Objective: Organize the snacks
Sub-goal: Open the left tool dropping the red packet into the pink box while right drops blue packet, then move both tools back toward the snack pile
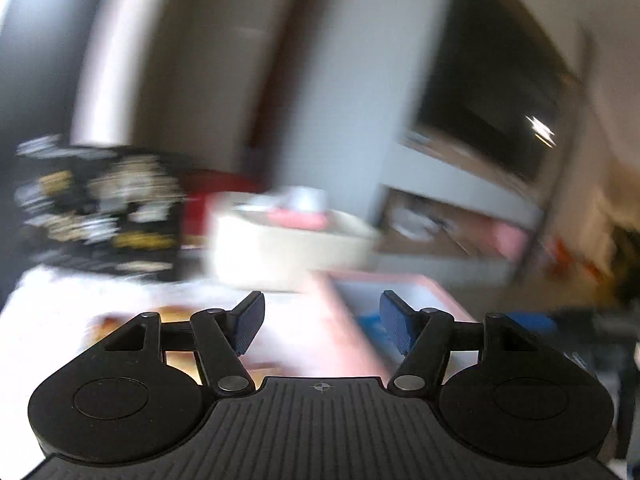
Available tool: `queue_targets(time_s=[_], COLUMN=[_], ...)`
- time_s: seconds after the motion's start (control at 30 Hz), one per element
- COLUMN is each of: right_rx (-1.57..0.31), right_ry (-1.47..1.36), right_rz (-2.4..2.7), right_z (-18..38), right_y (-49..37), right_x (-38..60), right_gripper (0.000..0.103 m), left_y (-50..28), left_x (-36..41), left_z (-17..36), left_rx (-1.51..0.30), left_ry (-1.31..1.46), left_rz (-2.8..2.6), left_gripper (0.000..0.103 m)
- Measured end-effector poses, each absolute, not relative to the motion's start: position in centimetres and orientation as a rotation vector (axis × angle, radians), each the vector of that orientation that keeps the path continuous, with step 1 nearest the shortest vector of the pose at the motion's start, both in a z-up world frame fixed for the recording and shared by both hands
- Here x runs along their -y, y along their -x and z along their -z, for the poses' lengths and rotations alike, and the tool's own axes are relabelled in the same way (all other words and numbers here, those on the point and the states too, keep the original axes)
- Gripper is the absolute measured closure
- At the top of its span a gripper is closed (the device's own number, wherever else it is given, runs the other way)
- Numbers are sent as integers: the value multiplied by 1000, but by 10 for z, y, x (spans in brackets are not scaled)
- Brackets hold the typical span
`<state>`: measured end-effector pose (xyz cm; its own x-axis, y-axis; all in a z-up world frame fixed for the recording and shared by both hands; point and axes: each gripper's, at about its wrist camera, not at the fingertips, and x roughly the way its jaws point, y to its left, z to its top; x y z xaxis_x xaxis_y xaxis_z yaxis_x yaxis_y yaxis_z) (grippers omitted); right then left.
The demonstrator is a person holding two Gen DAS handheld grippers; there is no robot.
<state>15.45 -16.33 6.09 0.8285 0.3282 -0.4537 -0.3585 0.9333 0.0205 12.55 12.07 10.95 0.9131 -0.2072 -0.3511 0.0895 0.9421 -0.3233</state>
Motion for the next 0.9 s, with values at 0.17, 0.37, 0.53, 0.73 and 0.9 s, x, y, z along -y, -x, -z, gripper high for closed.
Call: queue_targets(time_s=[0.17, 0.37, 0.53, 0.73, 0.9], right_rx=[-396, -443, -544, -657, -689], right_ry=[155, 221, 227, 240, 183], right_rz=[-533, -785, -817, -820, -816], right_z=[-58, -40, -14, 13, 20], right_y=[-125, -109, -115, -117, -119], right_x=[109, 34, 5, 11, 21], right_gripper=[44, 44, 44, 44, 34], left_y=[-101, -77, -68, -83, -107], left_x=[-187, -170, -180, -180, -169], left_z=[-88, -60, -39, -30, -38], left_rx=[-478, -584, -644, -670, -684], left_ry=[438, 291, 334, 351, 223], left_rz=[-29, 95, 105, 149, 84], left_gripper=[34, 34, 34, 34, 34])
